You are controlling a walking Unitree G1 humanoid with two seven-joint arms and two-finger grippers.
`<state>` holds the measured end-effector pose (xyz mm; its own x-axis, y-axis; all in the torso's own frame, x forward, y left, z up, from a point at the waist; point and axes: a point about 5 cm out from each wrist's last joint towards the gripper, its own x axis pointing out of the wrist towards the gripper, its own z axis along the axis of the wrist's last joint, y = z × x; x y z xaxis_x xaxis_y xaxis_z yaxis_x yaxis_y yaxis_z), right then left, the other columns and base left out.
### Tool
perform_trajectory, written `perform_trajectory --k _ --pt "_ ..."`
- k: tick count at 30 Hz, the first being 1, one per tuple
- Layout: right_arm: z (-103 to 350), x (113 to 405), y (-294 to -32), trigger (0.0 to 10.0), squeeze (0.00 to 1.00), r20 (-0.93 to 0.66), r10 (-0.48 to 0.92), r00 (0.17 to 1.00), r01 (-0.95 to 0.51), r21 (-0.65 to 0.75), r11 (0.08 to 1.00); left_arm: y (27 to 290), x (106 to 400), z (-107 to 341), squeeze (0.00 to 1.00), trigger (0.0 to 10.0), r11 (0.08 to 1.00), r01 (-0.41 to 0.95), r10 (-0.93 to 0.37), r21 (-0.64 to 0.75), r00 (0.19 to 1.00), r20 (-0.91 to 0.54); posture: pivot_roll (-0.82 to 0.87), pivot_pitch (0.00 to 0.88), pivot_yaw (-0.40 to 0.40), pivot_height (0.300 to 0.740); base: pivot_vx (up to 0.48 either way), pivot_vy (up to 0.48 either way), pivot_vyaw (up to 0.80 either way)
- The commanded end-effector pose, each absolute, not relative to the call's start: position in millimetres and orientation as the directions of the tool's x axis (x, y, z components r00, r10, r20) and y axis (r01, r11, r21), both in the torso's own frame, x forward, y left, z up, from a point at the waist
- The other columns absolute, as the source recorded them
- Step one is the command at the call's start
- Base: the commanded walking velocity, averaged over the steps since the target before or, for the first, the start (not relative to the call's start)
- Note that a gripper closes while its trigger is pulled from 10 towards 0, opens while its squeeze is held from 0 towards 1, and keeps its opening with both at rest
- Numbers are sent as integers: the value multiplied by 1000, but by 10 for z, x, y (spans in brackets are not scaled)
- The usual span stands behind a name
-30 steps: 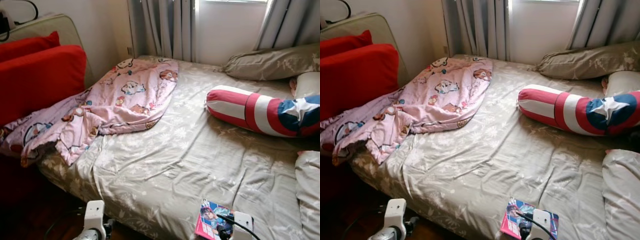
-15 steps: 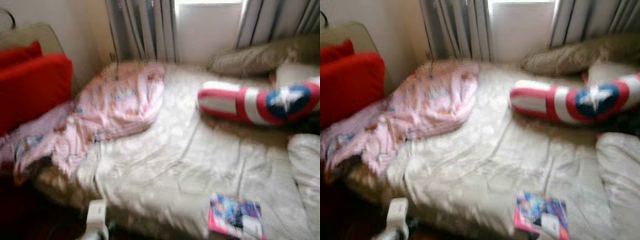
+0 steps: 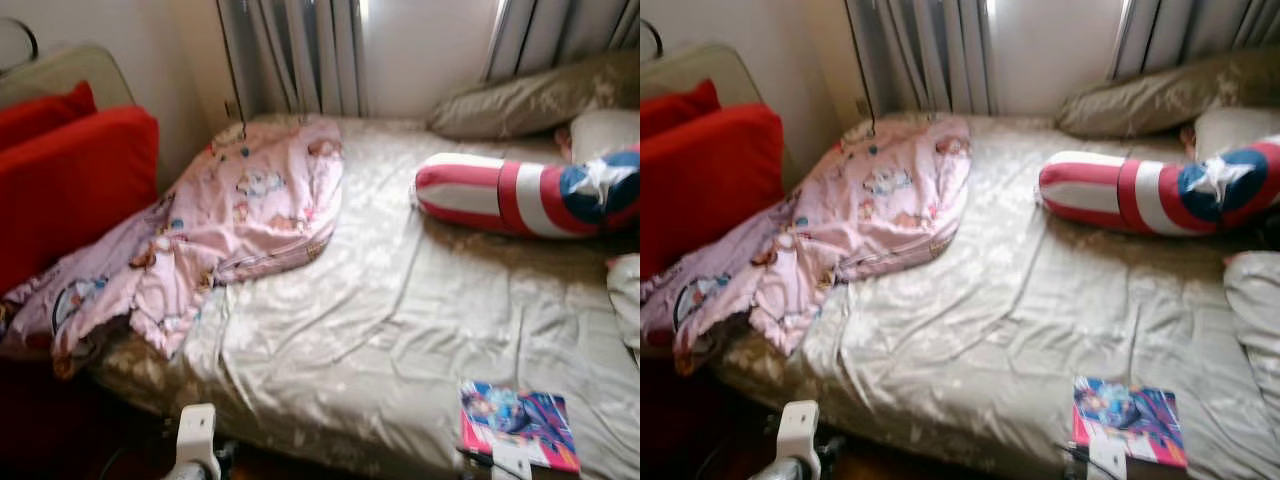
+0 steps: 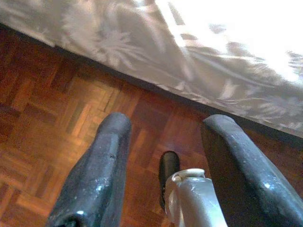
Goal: Clean up the room
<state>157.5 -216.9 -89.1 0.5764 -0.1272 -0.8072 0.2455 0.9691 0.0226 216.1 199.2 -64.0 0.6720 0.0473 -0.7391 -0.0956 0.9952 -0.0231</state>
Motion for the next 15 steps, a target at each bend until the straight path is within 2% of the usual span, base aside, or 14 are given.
perform_trajectory --k 1,15 --pt "-899 1596 -2087 10000 0 -809 -99 579 221 39 974 2057 2095 -672 0 10000 995 -105 66 -3 647 -760 40 37 43 740 0 356 0" --pt "-900 1591 -2096 10000 0 -812 -96 576 210 34 977 2042 2099 -673 0 10000 994 -109 66 -6 647 -760 44 23 38 740 0 360 0"
